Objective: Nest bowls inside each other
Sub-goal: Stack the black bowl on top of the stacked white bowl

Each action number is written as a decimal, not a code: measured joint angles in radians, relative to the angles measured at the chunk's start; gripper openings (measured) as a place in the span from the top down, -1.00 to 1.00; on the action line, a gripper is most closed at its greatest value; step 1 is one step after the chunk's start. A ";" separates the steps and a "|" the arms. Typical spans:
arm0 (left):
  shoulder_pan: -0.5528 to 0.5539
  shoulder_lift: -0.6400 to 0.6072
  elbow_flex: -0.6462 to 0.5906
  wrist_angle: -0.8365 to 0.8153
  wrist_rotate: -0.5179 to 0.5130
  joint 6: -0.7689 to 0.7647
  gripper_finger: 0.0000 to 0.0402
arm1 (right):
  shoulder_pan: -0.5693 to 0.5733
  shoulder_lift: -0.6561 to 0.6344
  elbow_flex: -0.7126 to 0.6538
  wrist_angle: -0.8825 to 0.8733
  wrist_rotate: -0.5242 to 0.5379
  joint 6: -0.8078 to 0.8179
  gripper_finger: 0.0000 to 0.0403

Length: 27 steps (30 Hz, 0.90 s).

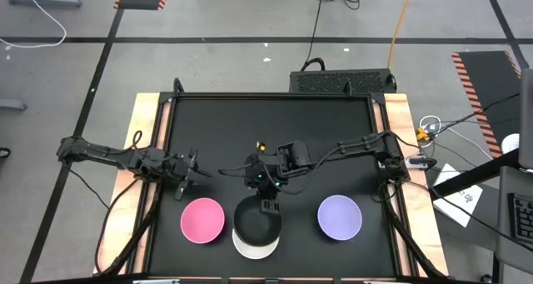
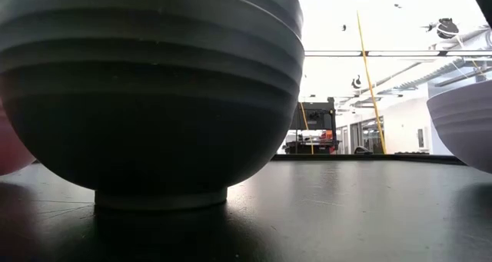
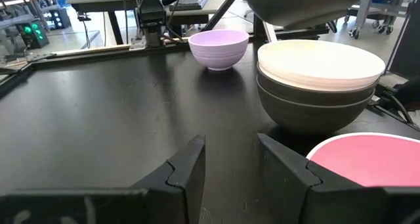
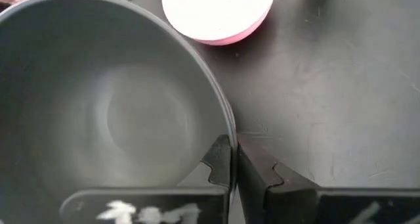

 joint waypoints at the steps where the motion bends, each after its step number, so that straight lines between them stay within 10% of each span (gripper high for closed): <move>1: 0.000 0.000 0.000 0.000 0.000 -0.001 0.32 | 0.008 0.000 0.000 0.000 0.001 0.000 1.00; 27: 0.000 0.000 0.000 0.000 0.002 -0.013 0.32 | 0.024 0.064 -0.001 -0.038 0.045 0.038 1.00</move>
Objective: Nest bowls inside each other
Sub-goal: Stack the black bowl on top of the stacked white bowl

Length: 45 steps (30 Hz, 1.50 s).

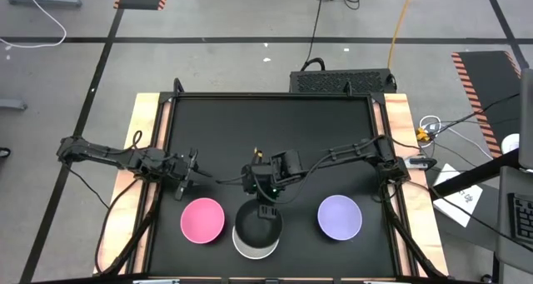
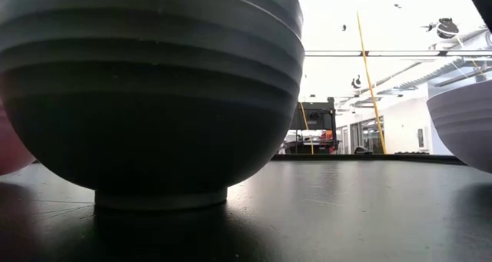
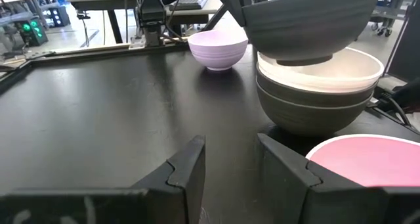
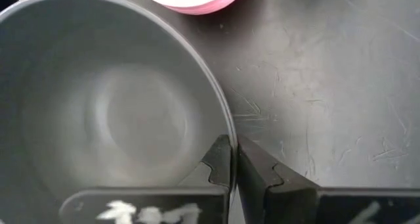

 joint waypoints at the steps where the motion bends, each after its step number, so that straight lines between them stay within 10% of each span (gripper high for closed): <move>1: 0.000 0.000 0.000 0.000 0.000 0.002 0.32 | 0.000 0.000 0.000 0.001 0.000 0.000 1.00; 45: 0.000 0.060 0.000 0.010 0.008 0.021 0.32 | -0.055 0.092 -0.003 -0.163 0.082 -0.012 1.00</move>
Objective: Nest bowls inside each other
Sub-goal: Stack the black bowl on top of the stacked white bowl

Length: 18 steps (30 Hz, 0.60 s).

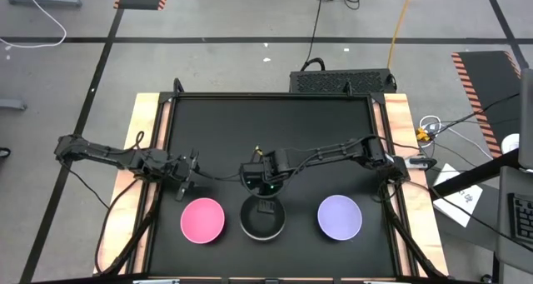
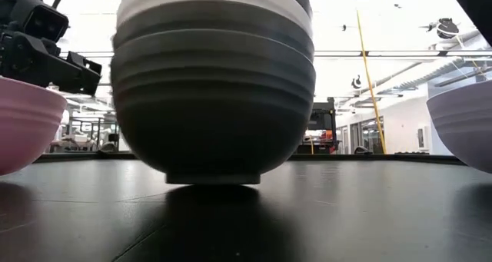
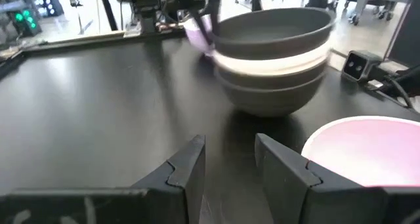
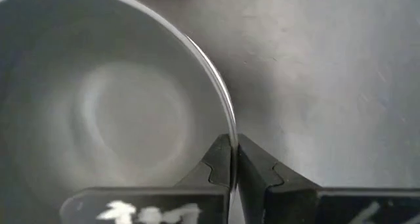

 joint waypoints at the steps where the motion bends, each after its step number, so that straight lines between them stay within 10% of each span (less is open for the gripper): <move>1: 0.000 0.000 0.000 0.008 0.008 0.002 0.32 | -0.005 0.000 0.000 -0.007 0.005 -0.001 1.00; 18: 0.000 0.000 0.000 0.030 0.020 -0.005 0.32 | -0.033 -0.001 0.001 -0.021 0.110 -0.034 0.98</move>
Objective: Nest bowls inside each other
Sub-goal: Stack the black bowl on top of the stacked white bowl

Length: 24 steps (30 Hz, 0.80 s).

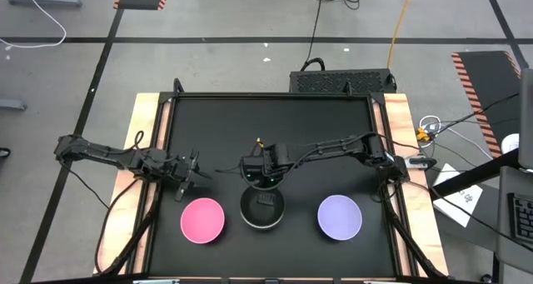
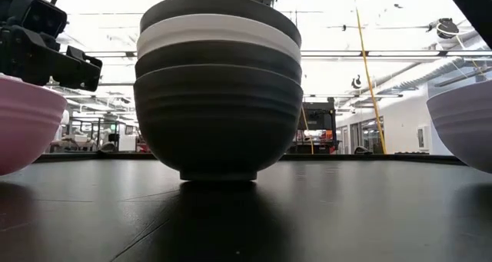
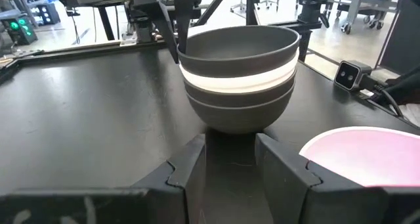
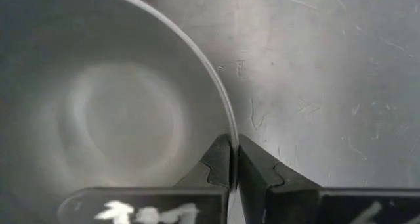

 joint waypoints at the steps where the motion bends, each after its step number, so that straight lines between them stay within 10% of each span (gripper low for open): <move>1: 0.000 0.000 0.000 0.000 0.000 -0.003 0.32 | 0.000 0.000 0.000 0.000 0.001 0.000 0.98; 24: 0.000 0.000 0.000 0.001 0.000 -0.002 0.32 | 0.049 0.001 0.000 -0.062 -0.008 0.038 0.98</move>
